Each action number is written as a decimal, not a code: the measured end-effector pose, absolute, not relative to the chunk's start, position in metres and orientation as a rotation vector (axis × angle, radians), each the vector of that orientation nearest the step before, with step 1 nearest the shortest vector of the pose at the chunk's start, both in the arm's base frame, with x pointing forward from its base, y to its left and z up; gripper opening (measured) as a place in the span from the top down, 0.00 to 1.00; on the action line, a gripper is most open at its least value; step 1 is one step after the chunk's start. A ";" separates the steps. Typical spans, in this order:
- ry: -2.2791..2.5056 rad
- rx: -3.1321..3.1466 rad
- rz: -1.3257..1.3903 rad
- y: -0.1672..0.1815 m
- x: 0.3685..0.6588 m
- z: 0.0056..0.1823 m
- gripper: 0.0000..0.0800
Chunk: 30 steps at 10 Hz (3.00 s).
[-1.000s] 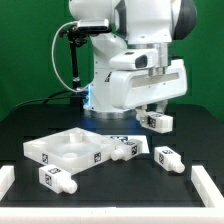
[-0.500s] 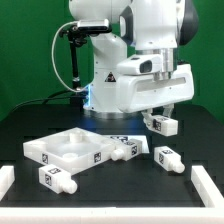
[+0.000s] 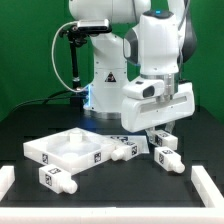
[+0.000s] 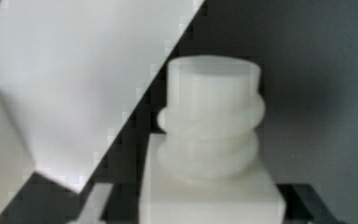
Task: Assemble one leg
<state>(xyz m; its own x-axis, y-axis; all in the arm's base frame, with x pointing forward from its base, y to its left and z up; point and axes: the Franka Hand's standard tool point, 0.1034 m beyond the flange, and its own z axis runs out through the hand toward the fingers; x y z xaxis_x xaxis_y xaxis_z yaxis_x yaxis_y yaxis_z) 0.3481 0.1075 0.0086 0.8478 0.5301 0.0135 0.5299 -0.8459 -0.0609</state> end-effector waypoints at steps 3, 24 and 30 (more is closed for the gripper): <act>-0.839 -2.961 0.010 0.104 0.349 0.007 0.63; -0.551 -3.006 -0.029 0.115 0.450 0.011 0.41; -0.477 -3.000 -0.028 0.159 0.442 0.025 0.64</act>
Offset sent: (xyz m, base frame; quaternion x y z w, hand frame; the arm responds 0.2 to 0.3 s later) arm 0.0000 0.0000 0.0000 0.0000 0.0000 0.0000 1.0000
